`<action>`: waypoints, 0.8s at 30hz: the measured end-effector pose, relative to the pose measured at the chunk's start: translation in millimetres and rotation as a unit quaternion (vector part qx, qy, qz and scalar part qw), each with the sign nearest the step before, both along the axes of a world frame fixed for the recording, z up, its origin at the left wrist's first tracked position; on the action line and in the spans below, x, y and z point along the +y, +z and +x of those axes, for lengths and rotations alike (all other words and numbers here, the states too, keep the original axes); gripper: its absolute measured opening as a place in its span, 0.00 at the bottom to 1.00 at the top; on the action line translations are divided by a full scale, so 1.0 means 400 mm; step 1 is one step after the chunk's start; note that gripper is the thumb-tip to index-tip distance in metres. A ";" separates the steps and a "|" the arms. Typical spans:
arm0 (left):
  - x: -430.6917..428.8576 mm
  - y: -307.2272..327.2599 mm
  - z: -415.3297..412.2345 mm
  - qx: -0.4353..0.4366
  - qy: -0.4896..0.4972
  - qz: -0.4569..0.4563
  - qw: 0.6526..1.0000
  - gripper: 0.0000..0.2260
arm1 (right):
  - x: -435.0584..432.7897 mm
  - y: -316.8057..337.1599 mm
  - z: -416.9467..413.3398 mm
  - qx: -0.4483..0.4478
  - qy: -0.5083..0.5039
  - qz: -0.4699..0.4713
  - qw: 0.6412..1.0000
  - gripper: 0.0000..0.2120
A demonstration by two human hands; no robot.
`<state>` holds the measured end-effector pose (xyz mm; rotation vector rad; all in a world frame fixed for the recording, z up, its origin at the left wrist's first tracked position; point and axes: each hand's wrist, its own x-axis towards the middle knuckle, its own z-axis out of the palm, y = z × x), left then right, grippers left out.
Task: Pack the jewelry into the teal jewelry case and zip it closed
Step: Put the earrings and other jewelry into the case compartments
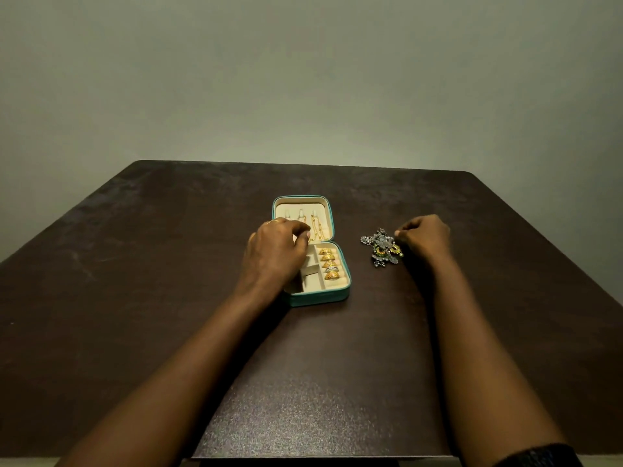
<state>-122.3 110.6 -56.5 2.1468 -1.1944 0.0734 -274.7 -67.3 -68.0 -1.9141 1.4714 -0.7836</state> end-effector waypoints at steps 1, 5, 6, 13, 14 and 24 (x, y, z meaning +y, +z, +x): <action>-0.002 0.000 -0.003 0.000 0.002 -0.004 1.000 0.12 | 0.000 -0.001 0.002 -0.007 0.004 -0.001 1.000 0.05; -0.020 0.008 -0.023 -0.006 -0.006 -0.008 1.000 0.12 | 0.003 -0.005 0.013 -0.034 0.030 -0.007 0.999 0.06; -0.028 0.011 -0.031 -0.001 -0.015 -0.007 1.000 0.12 | 0.004 -0.005 0.014 -0.030 0.037 -0.007 0.999 0.06; -0.102 0.028 -0.089 0.042 -0.056 -0.008 0.998 0.12 | 0.003 -0.002 0.021 0.001 0.062 -0.038 0.997 0.05; -0.111 0.030 -0.094 0.047 -0.059 -0.004 0.997 0.12 | 0.002 -0.001 0.021 0.005 0.064 -0.041 0.997 0.05; -0.174 0.036 -0.106 0.056 -0.067 0.035 0.996 0.13 | -0.018 -0.015 0.029 -0.020 0.056 -0.011 0.998 0.08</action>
